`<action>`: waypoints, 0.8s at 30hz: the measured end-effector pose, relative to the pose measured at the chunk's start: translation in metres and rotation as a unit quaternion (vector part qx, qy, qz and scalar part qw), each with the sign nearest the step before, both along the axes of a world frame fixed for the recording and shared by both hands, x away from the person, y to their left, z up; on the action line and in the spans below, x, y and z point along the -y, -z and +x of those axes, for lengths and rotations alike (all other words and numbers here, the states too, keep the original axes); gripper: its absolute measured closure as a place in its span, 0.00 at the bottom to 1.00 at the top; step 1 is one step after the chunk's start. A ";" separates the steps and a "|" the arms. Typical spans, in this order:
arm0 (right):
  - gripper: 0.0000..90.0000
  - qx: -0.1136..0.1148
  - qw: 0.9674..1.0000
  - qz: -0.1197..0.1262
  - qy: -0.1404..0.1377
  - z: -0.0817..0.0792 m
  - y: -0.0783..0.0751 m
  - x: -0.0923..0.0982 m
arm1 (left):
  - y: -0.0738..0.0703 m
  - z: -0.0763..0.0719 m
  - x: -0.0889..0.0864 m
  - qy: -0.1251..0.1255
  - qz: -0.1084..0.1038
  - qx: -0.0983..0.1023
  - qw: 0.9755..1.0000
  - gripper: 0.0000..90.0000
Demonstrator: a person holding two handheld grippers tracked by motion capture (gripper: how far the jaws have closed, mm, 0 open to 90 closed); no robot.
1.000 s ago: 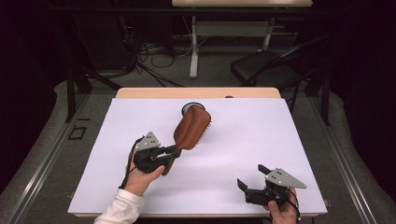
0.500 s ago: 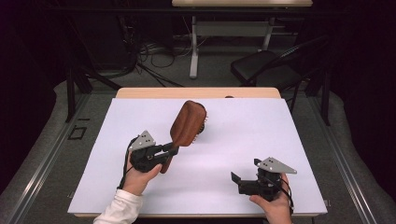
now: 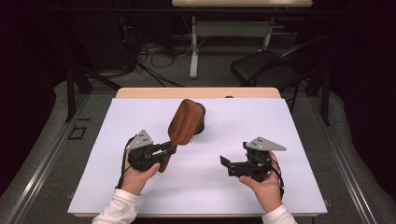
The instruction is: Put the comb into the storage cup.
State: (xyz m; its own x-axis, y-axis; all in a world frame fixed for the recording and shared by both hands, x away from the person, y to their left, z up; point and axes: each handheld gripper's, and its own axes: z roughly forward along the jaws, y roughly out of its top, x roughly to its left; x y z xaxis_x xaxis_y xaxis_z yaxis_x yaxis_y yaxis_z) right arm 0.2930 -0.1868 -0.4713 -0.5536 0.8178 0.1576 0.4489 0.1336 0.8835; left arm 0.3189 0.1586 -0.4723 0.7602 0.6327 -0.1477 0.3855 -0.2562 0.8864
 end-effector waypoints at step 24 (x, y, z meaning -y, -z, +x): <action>0.07 -0.008 0.998 0.062 -0.003 0.027 -0.032 -0.015 | 0.004 -0.002 0.005 0.003 -0.003 0.003 1.000 0.81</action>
State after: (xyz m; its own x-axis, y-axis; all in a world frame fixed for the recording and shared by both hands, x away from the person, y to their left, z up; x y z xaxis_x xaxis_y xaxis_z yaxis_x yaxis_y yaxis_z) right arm 0.3203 -0.1721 -0.4395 -0.5544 0.7885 0.2663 0.4634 0.0268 0.8857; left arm 0.3169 0.1533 -0.4760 0.7649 0.6271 -0.1472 0.3790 -0.2533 0.8901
